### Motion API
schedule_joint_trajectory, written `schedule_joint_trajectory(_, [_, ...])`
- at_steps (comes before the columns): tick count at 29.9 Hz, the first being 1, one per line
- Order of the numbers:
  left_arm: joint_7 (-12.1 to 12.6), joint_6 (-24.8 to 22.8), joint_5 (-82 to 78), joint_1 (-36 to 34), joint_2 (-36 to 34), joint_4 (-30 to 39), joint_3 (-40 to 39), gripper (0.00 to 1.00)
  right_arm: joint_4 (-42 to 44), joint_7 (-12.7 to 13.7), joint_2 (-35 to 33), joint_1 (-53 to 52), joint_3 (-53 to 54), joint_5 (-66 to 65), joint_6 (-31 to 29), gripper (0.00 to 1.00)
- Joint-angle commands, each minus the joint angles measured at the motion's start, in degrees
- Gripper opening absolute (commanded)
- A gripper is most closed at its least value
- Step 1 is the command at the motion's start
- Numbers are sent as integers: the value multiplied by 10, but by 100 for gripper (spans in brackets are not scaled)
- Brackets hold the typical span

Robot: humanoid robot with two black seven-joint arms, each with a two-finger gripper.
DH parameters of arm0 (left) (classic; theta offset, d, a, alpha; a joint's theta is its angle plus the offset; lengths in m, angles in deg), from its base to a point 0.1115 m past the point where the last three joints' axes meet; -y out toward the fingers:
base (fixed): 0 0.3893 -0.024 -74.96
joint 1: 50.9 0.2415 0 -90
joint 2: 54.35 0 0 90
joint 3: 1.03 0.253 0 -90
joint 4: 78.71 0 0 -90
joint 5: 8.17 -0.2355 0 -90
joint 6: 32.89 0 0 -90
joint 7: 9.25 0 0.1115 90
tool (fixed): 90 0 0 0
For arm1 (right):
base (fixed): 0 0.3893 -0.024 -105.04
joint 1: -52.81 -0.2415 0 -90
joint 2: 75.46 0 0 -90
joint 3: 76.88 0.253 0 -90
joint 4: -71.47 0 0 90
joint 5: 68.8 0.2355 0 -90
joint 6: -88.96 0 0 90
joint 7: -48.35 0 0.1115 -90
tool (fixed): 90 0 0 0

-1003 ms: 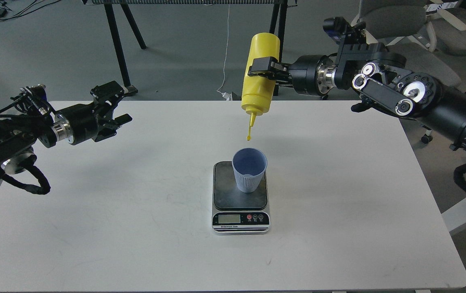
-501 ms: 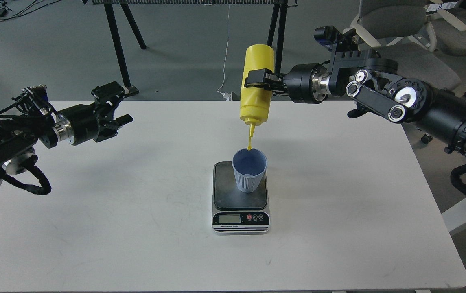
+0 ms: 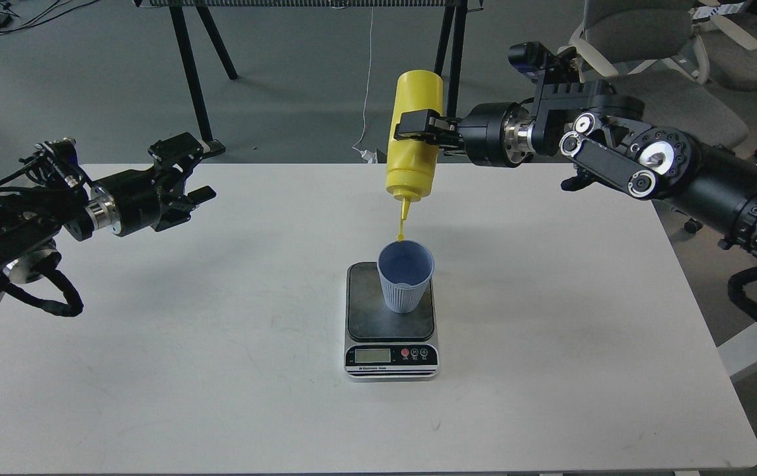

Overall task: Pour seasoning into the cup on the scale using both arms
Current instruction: 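Hold the inverted bottle above the cup and squeeze sauce in, then raise the bottle away from the cup with the right gripper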

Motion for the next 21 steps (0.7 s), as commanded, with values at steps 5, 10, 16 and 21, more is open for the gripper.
schedule_joint_trajectory(5, [0, 0, 0, 0, 0, 0, 4, 99, 17, 5, -8, 17, 159, 79, -17, 10])
schedule_joint_trajectory(10, [0, 0, 0, 0, 0, 0, 5, 99, 11, 12, -81, 38, 222, 273, -31, 10])
schedule_joint_trajectory(16, [0, 0, -2, 0, 0, 0, 7, 99, 3, 14, -159, 101, 262, 553, -31, 9])
schedule_joint_trajectory(21, [0, 0, -6, 0, 0, 0, 7, 99, -63, 14, -209, 178, 293, 709, -31, 9])
